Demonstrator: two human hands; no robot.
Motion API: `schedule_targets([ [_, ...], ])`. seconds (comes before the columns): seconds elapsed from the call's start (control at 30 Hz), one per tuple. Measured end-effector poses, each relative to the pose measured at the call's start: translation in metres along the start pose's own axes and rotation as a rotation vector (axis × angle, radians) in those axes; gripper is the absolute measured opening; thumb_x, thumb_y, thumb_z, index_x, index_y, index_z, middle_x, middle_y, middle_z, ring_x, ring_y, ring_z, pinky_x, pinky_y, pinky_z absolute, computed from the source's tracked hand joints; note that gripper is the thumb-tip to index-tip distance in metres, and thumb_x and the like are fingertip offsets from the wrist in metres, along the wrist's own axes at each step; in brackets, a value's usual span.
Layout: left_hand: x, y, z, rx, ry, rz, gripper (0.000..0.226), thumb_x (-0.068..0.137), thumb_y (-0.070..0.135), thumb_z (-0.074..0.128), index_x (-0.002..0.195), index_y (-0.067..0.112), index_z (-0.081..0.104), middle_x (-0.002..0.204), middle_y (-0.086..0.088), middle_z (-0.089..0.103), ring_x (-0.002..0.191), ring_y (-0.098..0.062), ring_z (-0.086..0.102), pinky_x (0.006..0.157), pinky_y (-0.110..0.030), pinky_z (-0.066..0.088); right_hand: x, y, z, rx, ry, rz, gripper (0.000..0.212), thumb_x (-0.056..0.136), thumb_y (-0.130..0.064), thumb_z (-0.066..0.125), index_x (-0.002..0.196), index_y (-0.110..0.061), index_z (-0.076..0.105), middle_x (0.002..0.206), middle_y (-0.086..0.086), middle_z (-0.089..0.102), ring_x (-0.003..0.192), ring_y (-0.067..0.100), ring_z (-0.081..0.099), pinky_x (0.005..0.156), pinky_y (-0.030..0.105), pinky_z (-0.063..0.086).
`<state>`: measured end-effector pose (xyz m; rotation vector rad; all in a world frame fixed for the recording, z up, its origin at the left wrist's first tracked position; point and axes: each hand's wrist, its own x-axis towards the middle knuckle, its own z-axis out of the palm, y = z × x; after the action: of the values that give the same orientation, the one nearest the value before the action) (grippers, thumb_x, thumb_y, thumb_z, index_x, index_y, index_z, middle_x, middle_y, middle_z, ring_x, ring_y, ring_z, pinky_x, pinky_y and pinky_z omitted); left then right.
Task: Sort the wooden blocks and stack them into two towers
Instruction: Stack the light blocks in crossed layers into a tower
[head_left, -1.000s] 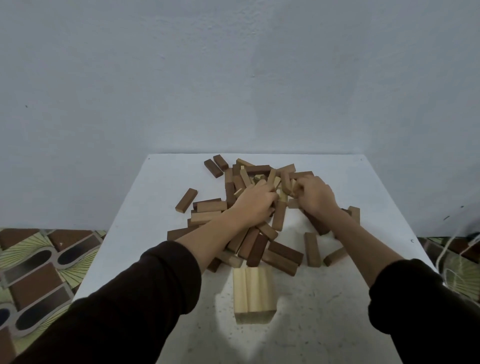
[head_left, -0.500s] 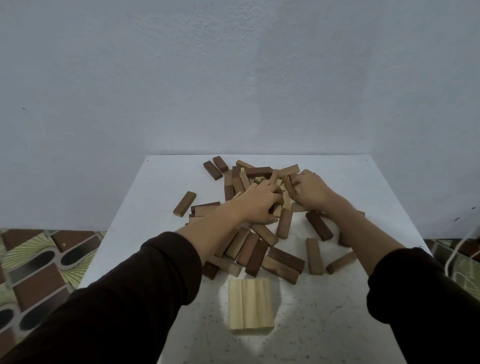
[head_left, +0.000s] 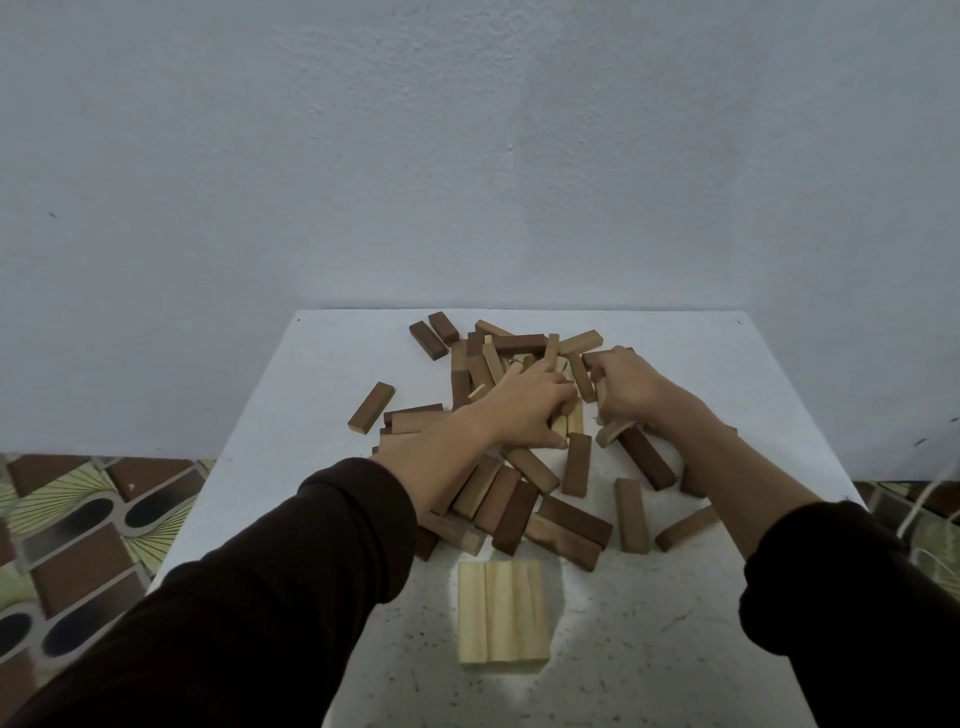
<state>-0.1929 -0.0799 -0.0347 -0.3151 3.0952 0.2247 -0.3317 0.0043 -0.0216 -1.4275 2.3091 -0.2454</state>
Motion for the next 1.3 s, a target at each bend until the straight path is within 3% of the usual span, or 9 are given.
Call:
schedule_targets([
  [0.27, -0.001, 0.004, 0.004, 0.013, 0.101, 0.019, 0.043, 0.076, 0.048, 0.071, 0.093, 0.011, 0.058, 0.099, 0.000, 0.059, 0.110, -0.020, 0.041, 0.072, -0.031, 0.021, -0.002, 0.001, 0.009, 0.031, 0.077, -0.050, 0.035, 0.058, 0.008, 0.073, 0.081, -0.011, 0.055, 0.080, -0.003, 0.053, 0.076, 0.020, 0.055, 0.063, 0.032, 0.045],
  [0.4, 0.000, 0.007, 0.003, 0.023, 0.119, 0.018, 0.042, 0.076, 0.047, 0.072, 0.092, 0.010, 0.057, 0.097, -0.001, 0.059, 0.112, -0.023, 0.043, 0.071, -0.031, 0.021, -0.005, 0.001, 0.009, 0.041, 0.081, -0.078, 0.035, 0.057, 0.008, 0.072, 0.079, -0.011, 0.054, 0.073, -0.008, 0.049, 0.070, 0.018, 0.051, 0.052, 0.025, 0.035],
  [0.53, 0.002, 0.008, 0.004, 0.008, 0.112, 0.019, 0.041, 0.077, 0.044, 0.072, 0.099, 0.012, 0.058, 0.103, 0.000, 0.060, 0.122, -0.025, 0.039, 0.076, -0.033, 0.024, -0.005, 0.002, 0.010, 0.046, 0.089, -0.084, 0.033, 0.057, 0.008, 0.072, 0.084, -0.005, 0.057, 0.082, -0.003, 0.052, 0.072, 0.019, 0.052, 0.057, 0.026, 0.037],
  [0.67, 0.002, 0.007, 0.006, -0.065, 0.131, -0.011, 0.038, 0.075, 0.038, 0.073, 0.097, 0.012, 0.054, 0.101, -0.001, 0.058, 0.109, -0.021, 0.044, 0.074, -0.031, 0.022, -0.008, 0.001, 0.009, 0.070, 0.098, -0.083, 0.028, 0.059, 0.009, 0.067, 0.079, -0.006, 0.055, 0.069, -0.008, 0.045, 0.069, 0.017, 0.047, 0.049, 0.023, 0.030],
  [0.8, -0.001, 0.011, -0.001, -0.184, 0.171, -0.055, 0.043, 0.073, 0.035, 0.077, 0.102, 0.012, 0.055, 0.097, 0.005, 0.051, 0.103, -0.016, 0.042, 0.082, -0.033, 0.031, -0.015, 0.002, 0.005, 0.161, 0.166, -0.121, 0.021, 0.063, -0.002, 0.060, 0.084, -0.003, 0.058, 0.067, -0.003, 0.043, 0.076, 0.021, 0.041, 0.055, 0.025, 0.026],
  [0.97, -0.011, 0.009, -0.023, -0.306, 0.289, -0.116, 0.046, 0.071, 0.030, 0.079, 0.105, 0.010, 0.055, 0.103, -0.004, 0.059, 0.097, -0.020, 0.048, 0.078, -0.034, 0.037, -0.038, -0.010, -0.014, 0.287, 0.295, -0.068, 0.031, 0.080, -0.009, 0.066, 0.107, 0.002, 0.056, 0.102, 0.009, 0.048, 0.093, 0.016, 0.044, 0.069, 0.017, 0.026],
  [1.1, -0.038, 0.008, -0.042, -0.477, 0.362, -0.165, 0.048, 0.070, 0.020, 0.080, 0.107, 0.008, 0.052, 0.106, -0.005, 0.061, 0.099, -0.020, 0.053, 0.083, -0.033, 0.042, -0.058, -0.032, -0.026, 0.233, 0.251, -0.124, 0.046, 0.074, 0.003, 0.068, 0.117, 0.000, 0.054, 0.116, 0.012, 0.048, 0.105, 0.023, 0.051, 0.076, 0.019, 0.034],
  [1.17, -0.056, 0.009, -0.047, -0.529, 0.399, -0.176, 0.050, 0.069, 0.017, 0.081, 0.109, 0.008, 0.052, 0.108, -0.005, 0.061, 0.101, -0.018, 0.055, 0.082, -0.029, 0.042, -0.070, -0.051, -0.030, 0.214, 0.223, -0.185, 0.050, 0.072, 0.001, 0.070, 0.119, -0.003, 0.053, 0.116, 0.011, 0.047, 0.104, 0.022, 0.050, 0.081, 0.023, 0.037],
  [1.3, -0.098, 0.013, -0.054, -0.571, 0.440, -0.188, 0.061, 0.066, 0.017, 0.084, 0.117, 0.010, 0.052, 0.113, -0.002, 0.061, 0.105, -0.014, 0.056, 0.088, -0.025, 0.044, -0.091, -0.092, -0.032, 0.146, 0.185, -0.316, 0.050, 0.071, -0.009, 0.075, 0.117, -0.006, 0.055, 0.105, 0.001, 0.041, 0.098, 0.016, 0.049, 0.071, 0.014, 0.032],
])
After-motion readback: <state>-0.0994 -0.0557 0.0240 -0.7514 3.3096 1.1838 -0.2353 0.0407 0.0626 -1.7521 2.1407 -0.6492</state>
